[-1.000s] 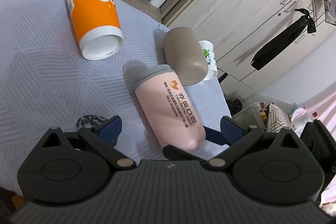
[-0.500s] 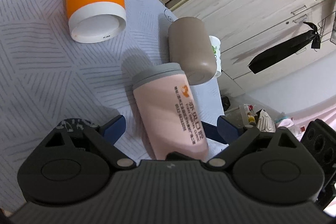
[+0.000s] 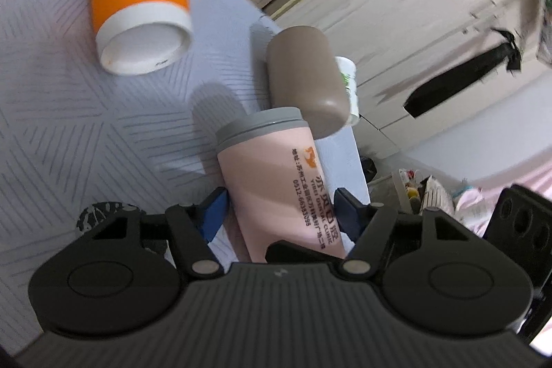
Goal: Flip cup upright
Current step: 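Close the right tool on the pink tumbler's base while the left tool approaches, then rotate the pink tumbler upright with the right tool, lid end up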
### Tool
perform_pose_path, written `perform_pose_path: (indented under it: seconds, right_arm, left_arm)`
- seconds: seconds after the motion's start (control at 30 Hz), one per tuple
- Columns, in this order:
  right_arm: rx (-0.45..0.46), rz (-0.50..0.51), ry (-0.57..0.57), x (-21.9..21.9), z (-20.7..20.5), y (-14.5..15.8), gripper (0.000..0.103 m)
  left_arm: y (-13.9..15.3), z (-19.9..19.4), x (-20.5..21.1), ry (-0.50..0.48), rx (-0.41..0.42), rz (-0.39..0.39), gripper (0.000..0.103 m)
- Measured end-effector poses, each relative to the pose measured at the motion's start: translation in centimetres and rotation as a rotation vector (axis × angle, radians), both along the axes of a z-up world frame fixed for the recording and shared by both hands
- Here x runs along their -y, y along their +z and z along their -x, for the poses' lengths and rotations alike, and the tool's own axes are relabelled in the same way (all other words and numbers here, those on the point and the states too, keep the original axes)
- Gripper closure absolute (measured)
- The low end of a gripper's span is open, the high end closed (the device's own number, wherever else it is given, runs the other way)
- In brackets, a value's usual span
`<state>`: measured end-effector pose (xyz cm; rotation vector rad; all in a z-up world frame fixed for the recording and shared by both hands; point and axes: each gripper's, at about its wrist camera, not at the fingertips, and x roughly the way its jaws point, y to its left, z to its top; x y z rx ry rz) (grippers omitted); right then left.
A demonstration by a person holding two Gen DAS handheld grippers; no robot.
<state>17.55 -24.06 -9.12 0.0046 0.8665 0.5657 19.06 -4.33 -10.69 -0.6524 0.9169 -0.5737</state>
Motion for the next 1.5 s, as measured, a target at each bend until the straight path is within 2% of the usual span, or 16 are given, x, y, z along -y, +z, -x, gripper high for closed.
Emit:
perform_pose_path:
  seconds: [0.2,0.43,0.73,0.93,1.2,1.33,1.5]
  right_arm:
    - [0.067,-0.004,0.011,0.2,2.0,0.3,0.035]
    - [0.178,0.008,-0.007,-0.2,4.8,0.7,0.035]
    - [0.316,0.015,-0.043,-1.7,5.9,0.2,0.036]
    - [0.37,-0.009,-0.043,-2.2,5.1,-0.1,0.036]
    - [0.523,0.064,-0.05,-4.0,4.8,-0.8,0.036]
    - [0.545,0.091,-0.056,-4.6,4.6,-1.5,0.035]
    - [0.521,0.078,-0.064,-4.2,4.1,-2.4,0.035]
  left_arm:
    - [1.9,2.6,1.0,-0.04,0.17,-0.122,0.038]
    - [4.2,5.2,1.0,-0.077,0.328,-0.205,0.042]
    - [6.3,6.9,1.8,-0.072,0.47,-0.363,0.044]
    - [6.9,6.7,1.6,-0.062,0.516,-0.409,0.044]
    - [6.9,6.2,1.3,-0.051,0.578,-0.435,0.043]
    - [6.3,5.6,1.5,-0.049,0.56,-0.442,0.043]
    - [5.6,5.5,2.1,-0.06,0.568,-0.463,0.043]
